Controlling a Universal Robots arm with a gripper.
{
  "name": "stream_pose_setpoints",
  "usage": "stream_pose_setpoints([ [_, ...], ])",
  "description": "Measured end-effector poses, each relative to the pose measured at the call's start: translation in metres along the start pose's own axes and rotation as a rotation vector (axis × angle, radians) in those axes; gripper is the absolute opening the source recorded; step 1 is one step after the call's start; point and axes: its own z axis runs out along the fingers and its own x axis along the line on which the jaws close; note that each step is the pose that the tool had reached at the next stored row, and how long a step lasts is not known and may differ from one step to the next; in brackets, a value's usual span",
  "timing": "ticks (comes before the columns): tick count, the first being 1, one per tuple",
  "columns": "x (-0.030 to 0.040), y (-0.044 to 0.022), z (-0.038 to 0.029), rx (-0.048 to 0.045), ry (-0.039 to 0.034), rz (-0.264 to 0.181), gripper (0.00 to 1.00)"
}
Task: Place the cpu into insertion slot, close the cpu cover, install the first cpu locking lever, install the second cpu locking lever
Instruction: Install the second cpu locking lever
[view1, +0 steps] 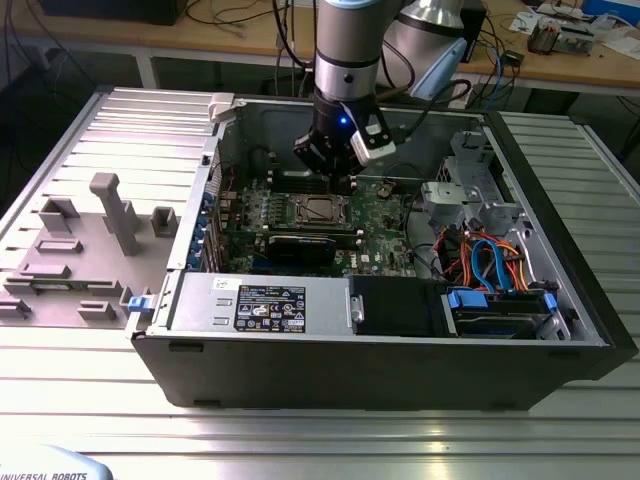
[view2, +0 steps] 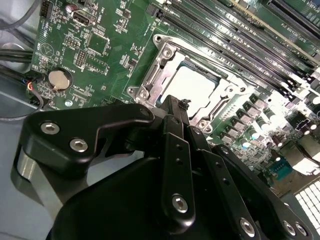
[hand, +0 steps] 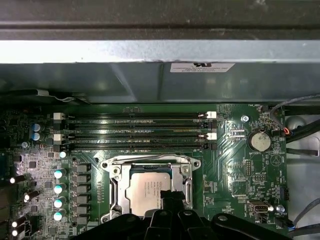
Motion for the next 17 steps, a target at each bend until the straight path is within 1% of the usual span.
stream_pose_setpoints([
  [5, 0.0000, -0.0001, -0.0001, 0.0000, 0.0000, 0.000, 0.11],
  [7, 0.0000, -0.0011, -0.0002, 0.0001, 0.0001, 0.000, 0.11],
  [8, 0.0000, -0.0028, -0.0001, 0.0000, 0.0000, 0.000, 0.11],
  [12, 0.0000, -0.0046, 0.0001, -0.0001, 0.0000, 0.000, 0.11],
  [17, 0.0000, -0.0047, 0.0001, 0.0000, 0.0000, 0.000, 0.11],
])
